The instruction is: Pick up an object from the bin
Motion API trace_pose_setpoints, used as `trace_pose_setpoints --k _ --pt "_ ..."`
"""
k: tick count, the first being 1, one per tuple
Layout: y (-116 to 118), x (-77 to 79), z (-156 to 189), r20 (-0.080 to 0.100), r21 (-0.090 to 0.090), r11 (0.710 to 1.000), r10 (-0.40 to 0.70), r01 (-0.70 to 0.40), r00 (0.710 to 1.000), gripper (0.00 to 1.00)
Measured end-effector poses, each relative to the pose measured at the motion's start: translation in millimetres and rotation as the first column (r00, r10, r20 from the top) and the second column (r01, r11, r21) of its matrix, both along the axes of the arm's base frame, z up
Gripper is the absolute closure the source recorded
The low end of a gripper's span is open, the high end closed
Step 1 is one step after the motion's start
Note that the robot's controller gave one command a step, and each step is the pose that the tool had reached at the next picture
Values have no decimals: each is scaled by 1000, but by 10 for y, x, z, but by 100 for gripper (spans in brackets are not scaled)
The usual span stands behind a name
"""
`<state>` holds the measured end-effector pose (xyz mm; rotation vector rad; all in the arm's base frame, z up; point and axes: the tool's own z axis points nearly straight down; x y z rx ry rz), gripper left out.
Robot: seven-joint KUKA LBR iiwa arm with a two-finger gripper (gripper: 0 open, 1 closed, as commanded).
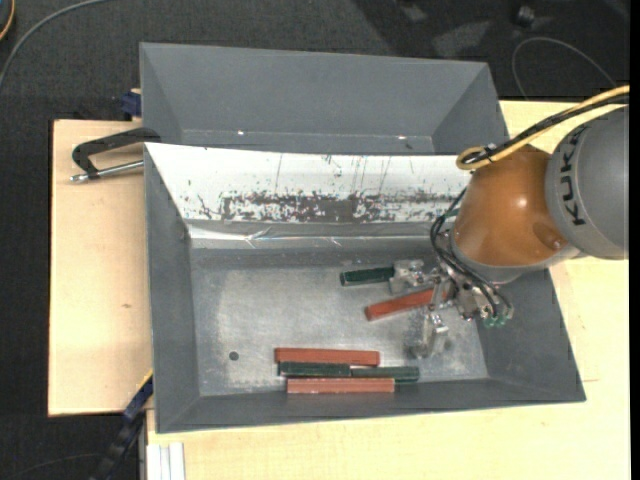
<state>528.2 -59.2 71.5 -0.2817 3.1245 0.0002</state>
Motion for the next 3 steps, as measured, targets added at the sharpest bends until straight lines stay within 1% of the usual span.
trace_pose_setpoints --k 1,2,3 --pt "2 0 -1 0 0 1000 0 0 1000 100" --pt "6 11 30 1 0 1000 0 0 1000 100" --pt "13 42 1062 10 -1 1000 0 0 1000 100"
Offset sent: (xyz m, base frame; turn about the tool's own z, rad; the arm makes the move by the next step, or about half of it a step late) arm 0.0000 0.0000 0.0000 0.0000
